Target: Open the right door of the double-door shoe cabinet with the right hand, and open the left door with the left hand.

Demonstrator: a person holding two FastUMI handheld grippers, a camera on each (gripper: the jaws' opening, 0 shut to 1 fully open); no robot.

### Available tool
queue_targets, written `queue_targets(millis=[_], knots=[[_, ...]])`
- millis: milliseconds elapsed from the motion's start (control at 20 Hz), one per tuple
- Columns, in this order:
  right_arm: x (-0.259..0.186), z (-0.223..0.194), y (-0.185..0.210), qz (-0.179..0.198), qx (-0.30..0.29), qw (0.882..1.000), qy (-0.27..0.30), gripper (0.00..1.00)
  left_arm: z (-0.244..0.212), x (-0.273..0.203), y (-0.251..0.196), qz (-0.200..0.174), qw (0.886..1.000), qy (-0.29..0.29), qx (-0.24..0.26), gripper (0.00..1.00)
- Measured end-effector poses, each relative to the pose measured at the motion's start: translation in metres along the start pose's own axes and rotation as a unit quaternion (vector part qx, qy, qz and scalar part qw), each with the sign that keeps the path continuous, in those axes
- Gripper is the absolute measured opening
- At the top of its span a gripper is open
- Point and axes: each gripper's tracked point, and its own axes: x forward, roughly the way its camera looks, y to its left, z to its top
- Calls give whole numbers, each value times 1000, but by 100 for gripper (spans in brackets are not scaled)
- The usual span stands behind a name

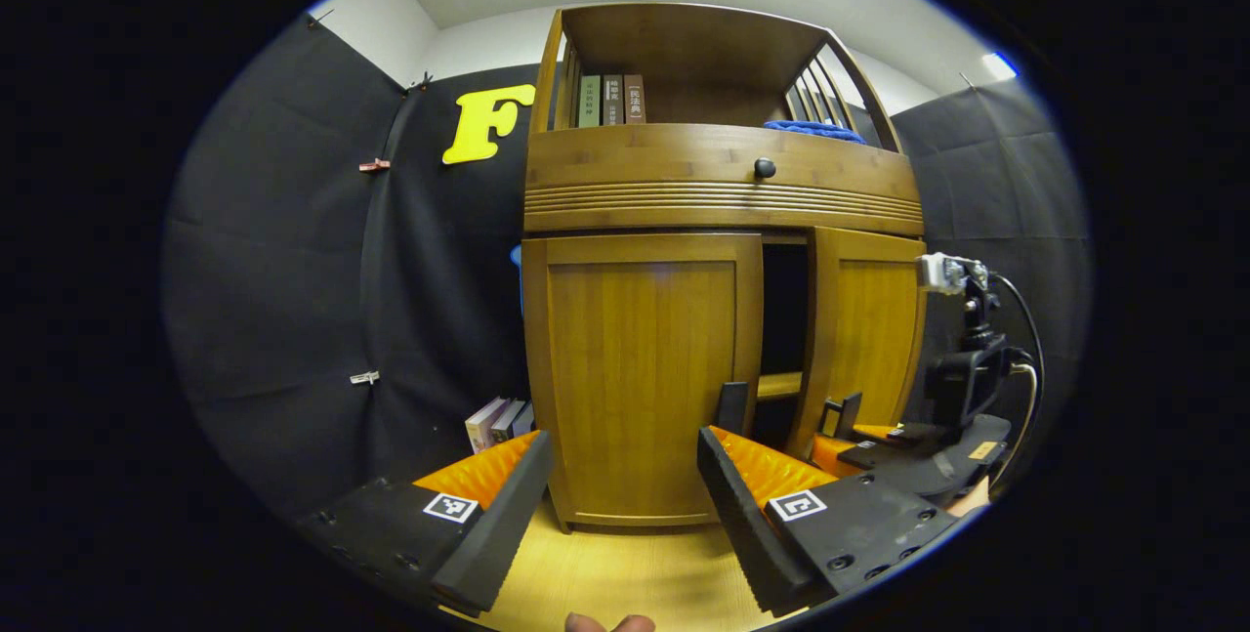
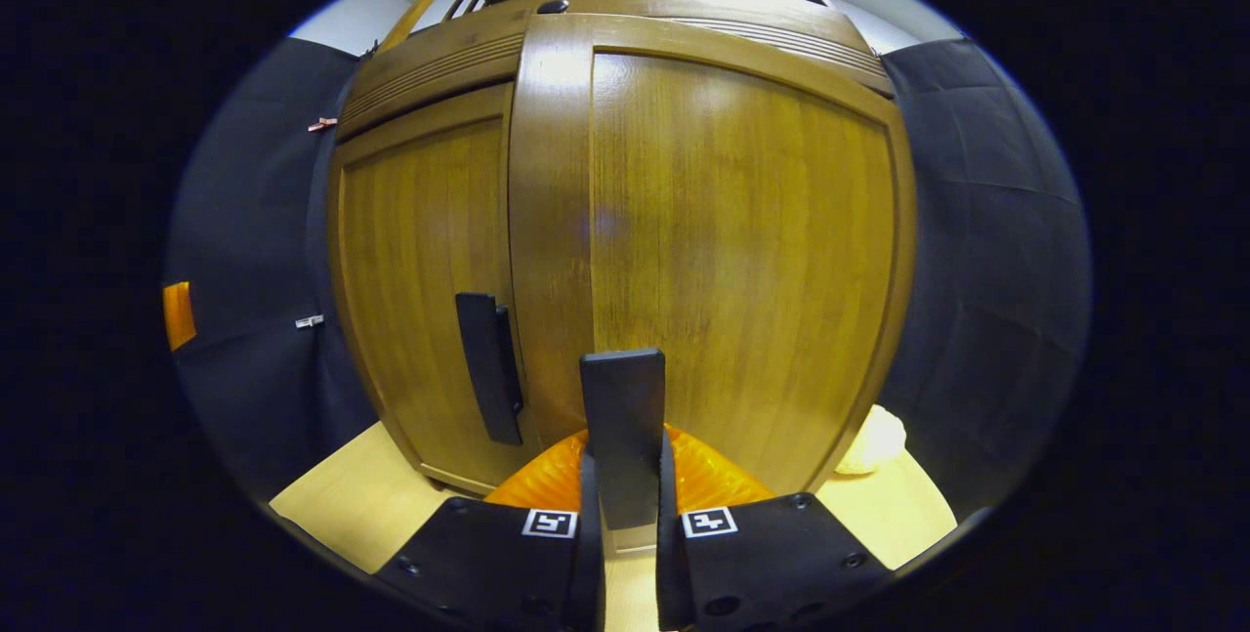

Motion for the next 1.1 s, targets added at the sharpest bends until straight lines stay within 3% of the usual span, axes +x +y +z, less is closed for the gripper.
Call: queue_targets(millis=[600, 1100], knots=[[-89, -1, -44, -13, 0, 1000, -5, 24, -3, -7, -26, -20, 1000, 3, -8, 92], [-129, 2, -107, 15, 14, 1000, -3, 23, -1, -2, -44, -40, 999, 0, -7, 93]])
